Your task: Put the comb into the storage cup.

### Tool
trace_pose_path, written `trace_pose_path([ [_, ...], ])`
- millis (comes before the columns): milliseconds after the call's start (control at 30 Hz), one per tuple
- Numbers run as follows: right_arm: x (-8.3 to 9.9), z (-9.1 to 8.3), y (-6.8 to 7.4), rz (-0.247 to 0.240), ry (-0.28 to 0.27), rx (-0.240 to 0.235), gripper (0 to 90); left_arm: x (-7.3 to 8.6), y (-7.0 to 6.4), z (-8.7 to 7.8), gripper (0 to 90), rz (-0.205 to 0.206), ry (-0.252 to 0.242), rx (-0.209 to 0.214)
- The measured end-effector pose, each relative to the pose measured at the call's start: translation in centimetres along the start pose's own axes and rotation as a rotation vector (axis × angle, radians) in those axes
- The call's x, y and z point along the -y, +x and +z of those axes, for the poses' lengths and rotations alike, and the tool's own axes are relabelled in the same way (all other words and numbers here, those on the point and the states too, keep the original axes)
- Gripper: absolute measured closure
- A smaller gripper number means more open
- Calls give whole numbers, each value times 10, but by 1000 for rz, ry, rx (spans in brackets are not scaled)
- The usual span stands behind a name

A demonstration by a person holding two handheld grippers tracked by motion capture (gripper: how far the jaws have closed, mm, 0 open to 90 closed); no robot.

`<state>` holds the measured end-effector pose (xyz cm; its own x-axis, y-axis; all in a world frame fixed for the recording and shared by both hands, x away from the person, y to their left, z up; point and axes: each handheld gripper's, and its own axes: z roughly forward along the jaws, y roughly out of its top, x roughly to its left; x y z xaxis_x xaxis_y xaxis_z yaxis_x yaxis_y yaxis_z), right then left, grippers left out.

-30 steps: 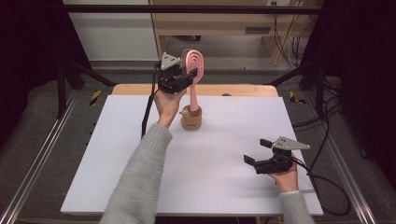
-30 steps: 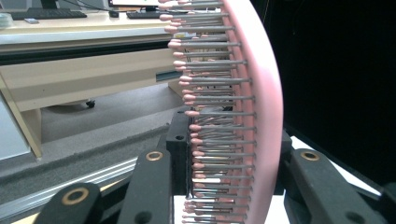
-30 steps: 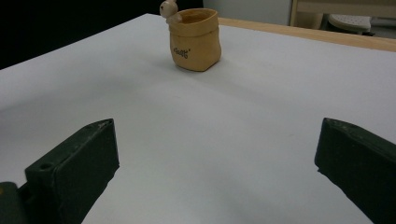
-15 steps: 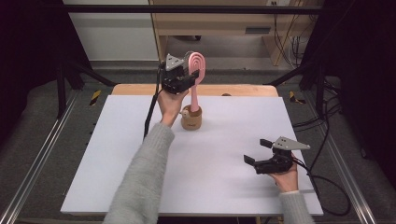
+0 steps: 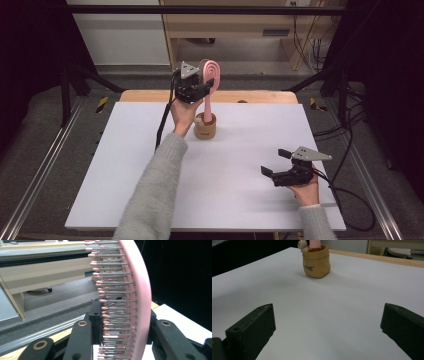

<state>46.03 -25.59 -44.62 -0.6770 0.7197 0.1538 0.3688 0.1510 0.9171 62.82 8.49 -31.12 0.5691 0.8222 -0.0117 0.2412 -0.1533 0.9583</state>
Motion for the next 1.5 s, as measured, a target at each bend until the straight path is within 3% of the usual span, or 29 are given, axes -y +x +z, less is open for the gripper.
trace_pose_path([
  [867, 0, 1, 0, 0, 4, -1, 0, 21, 5, 5, 635, -7, 29, 20],
  [1500, 1, 1, 0, 2, 6, -3, 0, 40, 1, 9, 635, 14, 57, 27],
])
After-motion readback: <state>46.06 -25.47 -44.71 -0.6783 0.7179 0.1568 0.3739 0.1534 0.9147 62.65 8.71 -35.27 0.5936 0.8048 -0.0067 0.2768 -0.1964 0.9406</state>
